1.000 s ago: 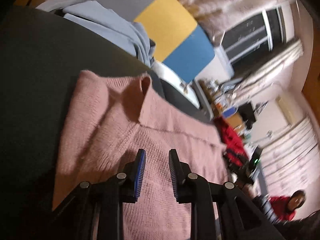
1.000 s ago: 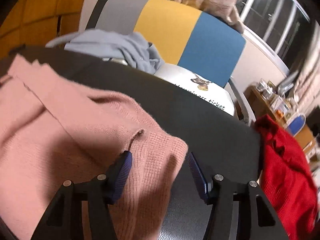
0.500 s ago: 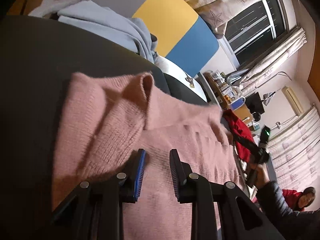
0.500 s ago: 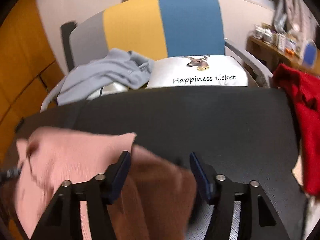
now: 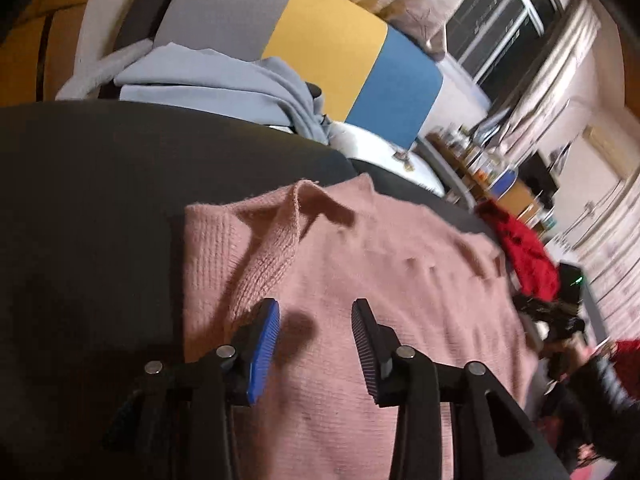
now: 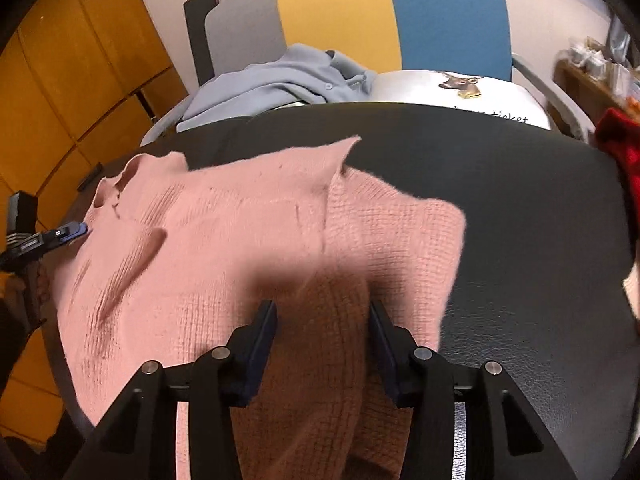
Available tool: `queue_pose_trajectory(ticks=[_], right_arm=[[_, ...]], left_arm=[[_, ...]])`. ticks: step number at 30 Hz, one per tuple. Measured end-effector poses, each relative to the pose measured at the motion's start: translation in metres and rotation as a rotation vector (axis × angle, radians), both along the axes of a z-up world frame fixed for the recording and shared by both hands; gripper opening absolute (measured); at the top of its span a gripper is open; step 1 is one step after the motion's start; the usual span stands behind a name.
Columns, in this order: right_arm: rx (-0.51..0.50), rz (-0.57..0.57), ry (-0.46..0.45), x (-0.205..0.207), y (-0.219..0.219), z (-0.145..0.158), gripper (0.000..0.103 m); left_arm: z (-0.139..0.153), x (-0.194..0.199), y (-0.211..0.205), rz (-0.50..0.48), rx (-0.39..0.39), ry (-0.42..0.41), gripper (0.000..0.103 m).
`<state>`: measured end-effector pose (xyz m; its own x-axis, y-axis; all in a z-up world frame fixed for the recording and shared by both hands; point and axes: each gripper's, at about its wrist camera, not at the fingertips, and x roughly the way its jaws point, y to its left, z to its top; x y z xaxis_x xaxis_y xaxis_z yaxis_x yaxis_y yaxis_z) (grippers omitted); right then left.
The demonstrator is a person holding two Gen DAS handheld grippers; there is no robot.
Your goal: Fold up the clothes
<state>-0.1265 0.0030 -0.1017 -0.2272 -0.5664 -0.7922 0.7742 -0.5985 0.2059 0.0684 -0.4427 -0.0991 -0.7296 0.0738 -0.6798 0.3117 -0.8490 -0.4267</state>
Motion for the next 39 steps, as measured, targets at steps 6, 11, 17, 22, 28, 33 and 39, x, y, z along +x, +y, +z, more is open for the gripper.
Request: queue_pose_trajectory(ticks=[6, 11, 17, 22, 28, 33, 39], right_arm=[[0.056, 0.042, 0.009, -0.002, -0.010, 0.000, 0.047], [0.041, 0.089, -0.052, -0.002, -0.003, 0.002, 0.050], [0.047, 0.099, -0.068, 0.001, -0.002, 0.001, 0.027], [0.027, 0.071, -0.108, 0.001, 0.014, 0.014, 0.010], [0.007, -0.031, -0.211, -0.007, 0.049, 0.001, 0.010], [-0.005, -0.033, -0.165, 0.002, 0.051, 0.006, 0.015], [0.011, 0.005, 0.050, 0.005, 0.020, 0.036, 0.053]], left_arm=[[0.018, -0.007, 0.004, 0.013, -0.177, 0.012, 0.038], [0.017, -0.014, 0.009, -0.048, -0.202, -0.038, 0.038], [0.022, -0.013, 0.008, -0.108, -0.088, -0.046, 0.005], [0.030, 0.003, -0.022, -0.073, 0.140, 0.006, 0.006], [-0.010, 0.033, -0.075, 0.114, 0.384, -0.065, 0.005], [-0.009, 0.035, -0.059, 0.144, 0.204, -0.089, 0.021], [0.036, 0.013, -0.024, -0.082, 0.068, -0.002, 0.031]])
